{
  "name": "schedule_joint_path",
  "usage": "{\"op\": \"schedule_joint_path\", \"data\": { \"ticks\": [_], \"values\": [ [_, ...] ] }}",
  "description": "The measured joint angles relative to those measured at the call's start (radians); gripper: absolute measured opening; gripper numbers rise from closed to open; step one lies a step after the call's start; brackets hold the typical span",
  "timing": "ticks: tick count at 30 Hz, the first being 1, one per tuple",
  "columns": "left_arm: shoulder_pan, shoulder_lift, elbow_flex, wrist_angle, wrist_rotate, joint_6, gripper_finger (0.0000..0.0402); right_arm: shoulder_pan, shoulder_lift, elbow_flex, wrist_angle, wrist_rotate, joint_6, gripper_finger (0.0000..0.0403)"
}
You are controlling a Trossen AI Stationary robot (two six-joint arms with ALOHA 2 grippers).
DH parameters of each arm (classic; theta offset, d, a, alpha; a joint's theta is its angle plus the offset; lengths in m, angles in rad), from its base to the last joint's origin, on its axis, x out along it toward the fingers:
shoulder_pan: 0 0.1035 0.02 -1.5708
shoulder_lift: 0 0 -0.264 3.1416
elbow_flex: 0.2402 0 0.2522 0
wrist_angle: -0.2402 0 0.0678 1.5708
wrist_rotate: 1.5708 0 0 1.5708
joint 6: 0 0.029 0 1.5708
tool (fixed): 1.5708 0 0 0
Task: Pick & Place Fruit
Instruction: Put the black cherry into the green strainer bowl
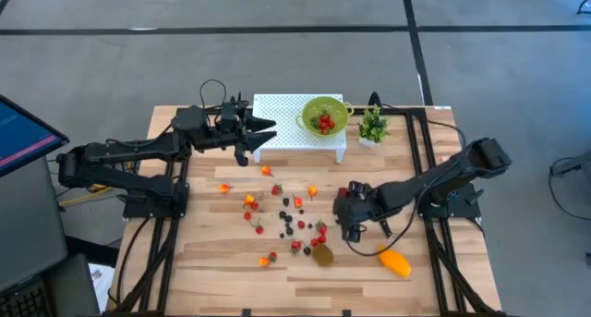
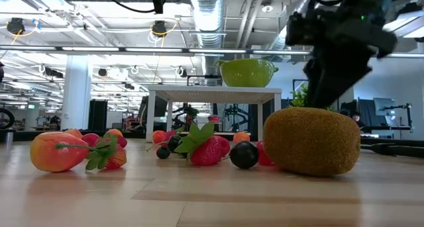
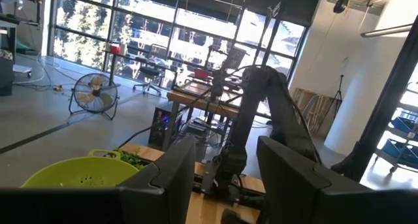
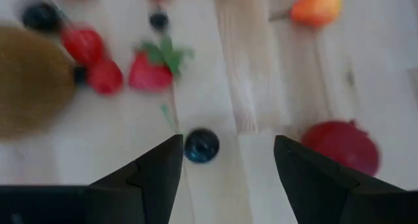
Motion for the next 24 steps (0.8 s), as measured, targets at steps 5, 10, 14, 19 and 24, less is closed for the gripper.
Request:
{"op": "schedule_joint_path", "data": {
  "ticks": [5,10,14,19,24],
  "values": [
    [0.0,0.0,0.0,0.005,0.0,0.0,0.0159,0.001,0.097,-0.002,-0.008,-0.011,-0.033,0.0235],
    [0.0,0.0,0.0,0.007,0.0,0.0,0.0159,0.001,0.157,-0.001,0.031,-0.061,-0.035,0.0235],
    [0.0,0.0,0.0,0.01,0.0,0.0,0.0159,0.0,0.165,-0.001,0.045,-0.076,-0.036,0.0235],
    [0.0,0.0,0.0,0.011,0.0,0.0,0.0159,-0.019,0.162,-0.001,0.061,-0.081,-0.036,0.0235],
    [0.0,0.0,0.0,0.014,0.0,0.0,0.0159,-0.04,0.162,-0.001,0.12,-0.081,-0.032,0.0235]
  ]
}}
